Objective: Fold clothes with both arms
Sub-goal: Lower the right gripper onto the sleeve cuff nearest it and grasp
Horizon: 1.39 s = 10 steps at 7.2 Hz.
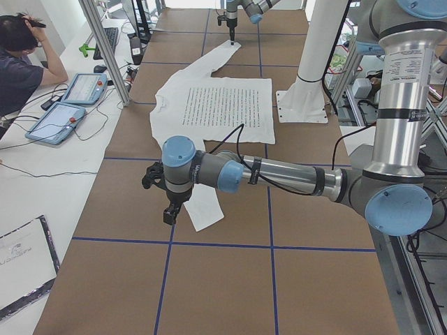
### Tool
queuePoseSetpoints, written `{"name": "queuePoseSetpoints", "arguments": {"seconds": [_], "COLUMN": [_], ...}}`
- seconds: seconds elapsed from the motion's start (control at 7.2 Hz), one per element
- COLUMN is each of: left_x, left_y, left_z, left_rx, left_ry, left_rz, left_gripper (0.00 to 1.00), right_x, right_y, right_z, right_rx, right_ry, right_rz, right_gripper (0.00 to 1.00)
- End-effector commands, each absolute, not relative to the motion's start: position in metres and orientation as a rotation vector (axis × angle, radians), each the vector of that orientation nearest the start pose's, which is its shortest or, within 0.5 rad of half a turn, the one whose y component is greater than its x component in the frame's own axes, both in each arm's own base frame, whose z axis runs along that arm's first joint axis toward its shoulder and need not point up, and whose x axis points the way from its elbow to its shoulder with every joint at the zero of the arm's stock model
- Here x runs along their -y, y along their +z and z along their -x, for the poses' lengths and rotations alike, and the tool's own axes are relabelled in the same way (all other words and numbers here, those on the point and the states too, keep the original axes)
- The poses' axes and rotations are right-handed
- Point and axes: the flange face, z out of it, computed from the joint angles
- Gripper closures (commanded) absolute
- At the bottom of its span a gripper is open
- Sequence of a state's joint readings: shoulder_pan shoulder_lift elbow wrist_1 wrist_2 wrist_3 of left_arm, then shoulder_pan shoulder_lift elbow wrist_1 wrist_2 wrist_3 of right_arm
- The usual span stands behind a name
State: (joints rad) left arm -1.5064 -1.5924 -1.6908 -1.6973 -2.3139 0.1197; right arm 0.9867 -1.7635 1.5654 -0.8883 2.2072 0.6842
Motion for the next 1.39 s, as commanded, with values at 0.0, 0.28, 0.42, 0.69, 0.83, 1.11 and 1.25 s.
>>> {"name": "queuePoseSetpoints", "arguments": {"seconds": [0.0, 0.28, 0.42, 0.69, 0.83, 1.11, 1.25], "left_x": [0.514, 0.514, 0.514, 0.514, 0.514, 0.514, 0.514], "left_y": [0.576, 0.577, 0.578, 0.578, 0.578, 0.578, 0.577], "left_z": [0.031, 0.031, 0.031, 0.031, 0.031, 0.031, 0.031], "left_rx": [-0.753, -0.753, -0.753, -0.753, -0.753, -0.755, -0.755], "left_ry": [0.275, 0.275, 0.274, 0.273, 0.273, 0.272, 0.273], "left_rz": [-0.274, -0.273, -0.271, -0.271, -0.270, -0.269, -0.270], "left_gripper": [0.01, 0.01, 0.00, 0.01, 0.01, 0.01, 0.01], "right_x": [0.396, 0.399, 0.402, 0.406, 0.409, 0.411, 0.428], "right_y": [0.683, 0.674, 0.663, 0.630, 0.601, 0.546, 0.514], "right_z": [0.174, 0.176, 0.180, 0.183, 0.179, 0.168, 0.172], "right_rx": [0.778, 0.793, 0.812, 0.813, 0.805, 0.835, 0.888], "right_ry": [-0.058, -0.065, -0.076, -0.075, -0.061, -0.053, -0.068], "right_rz": [0.003, -0.004, -0.011, -0.008, 0.001, -0.043, -0.085], "right_gripper": [0.55, 0.91, 0.96, 1.00, 1.00, 1.00, 1.00]}}
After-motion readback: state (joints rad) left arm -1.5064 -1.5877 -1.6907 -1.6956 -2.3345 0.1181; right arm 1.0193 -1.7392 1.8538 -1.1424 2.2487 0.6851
